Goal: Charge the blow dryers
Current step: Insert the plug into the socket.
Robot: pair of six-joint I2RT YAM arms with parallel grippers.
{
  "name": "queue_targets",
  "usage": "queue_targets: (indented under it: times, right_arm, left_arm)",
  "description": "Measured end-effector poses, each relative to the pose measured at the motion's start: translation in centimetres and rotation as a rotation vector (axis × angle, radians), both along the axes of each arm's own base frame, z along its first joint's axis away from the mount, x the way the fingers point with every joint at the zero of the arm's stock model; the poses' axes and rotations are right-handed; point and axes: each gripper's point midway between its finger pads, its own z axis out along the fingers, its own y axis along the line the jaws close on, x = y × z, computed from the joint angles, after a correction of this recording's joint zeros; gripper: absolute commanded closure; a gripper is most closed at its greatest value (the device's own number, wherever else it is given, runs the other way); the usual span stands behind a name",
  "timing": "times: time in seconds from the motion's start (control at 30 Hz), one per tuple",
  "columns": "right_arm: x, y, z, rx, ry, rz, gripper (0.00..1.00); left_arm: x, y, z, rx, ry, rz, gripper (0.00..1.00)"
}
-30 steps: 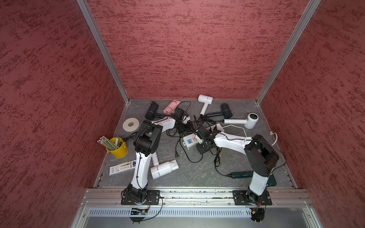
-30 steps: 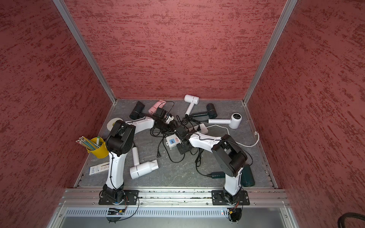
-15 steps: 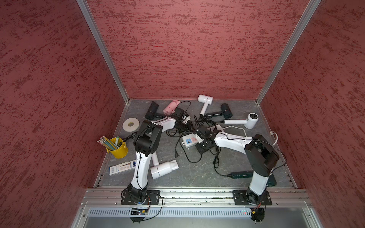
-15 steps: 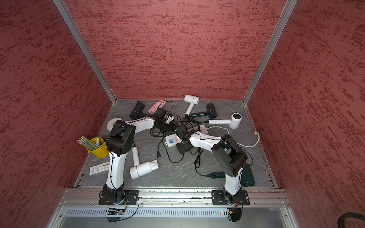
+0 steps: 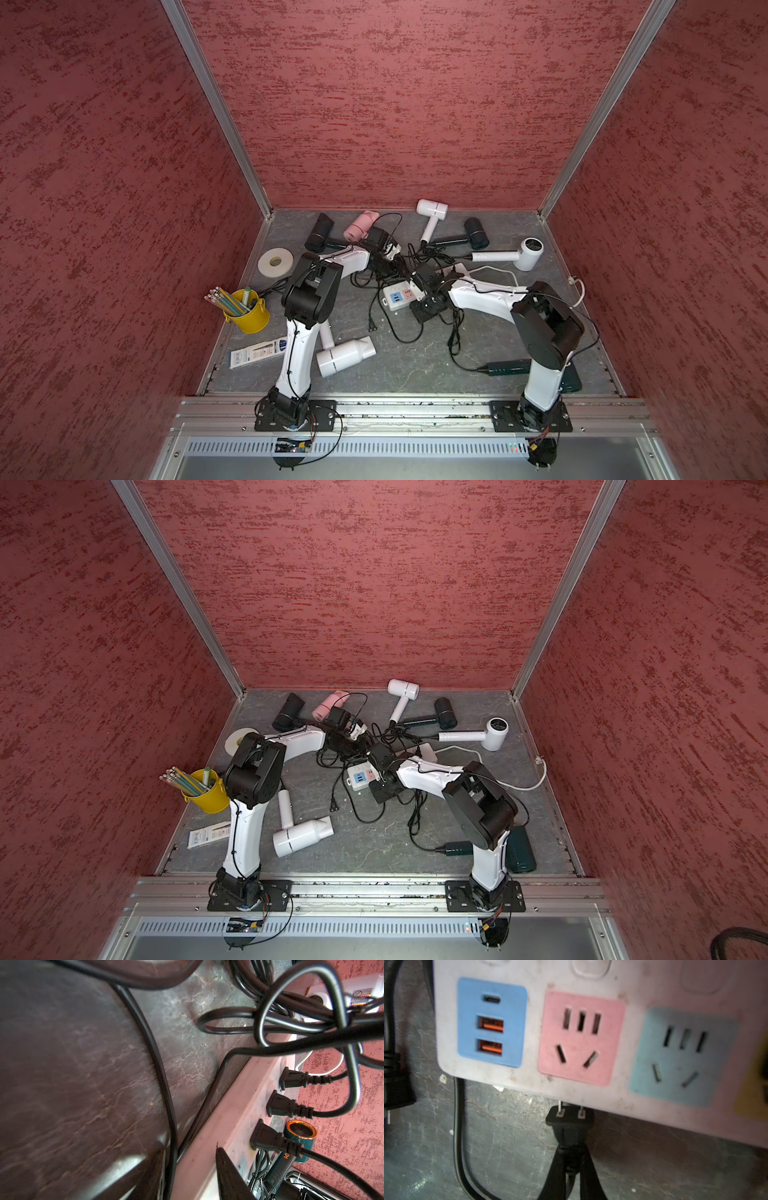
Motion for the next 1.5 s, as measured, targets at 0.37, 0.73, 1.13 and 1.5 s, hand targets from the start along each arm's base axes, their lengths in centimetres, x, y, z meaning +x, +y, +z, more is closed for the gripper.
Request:
queue_targets:
  times: [0.37,0.73,1.13,1.5]
  right_arm:
    - [0.2,0.1,0.2,0.004,0.005,-0.058,1.0]
    - [-0.4,-0.3,0.2,-0.011,0.037,-0.074,1.0]
    - [-0.4,-0.4,0.5,-0.015,0.045,-0.094,1.0]
    - [-0.4,-0.3,0.7,-0.003,0.065,-0.15,1.0]
  left_arm:
    - [0.1,-0.2,-0.1,-0.004,-0.002,-0.003,0.59]
    - [-1.1,0.3,-0.2,-0.03,-0.09,0.003,0.6]
    - [-1.2,0.3,-0.2,-0.044,-0.112,0.005,0.6]
    - [-1.2,0.3,-0.2,-0.037,-0.105,0.003,0.6]
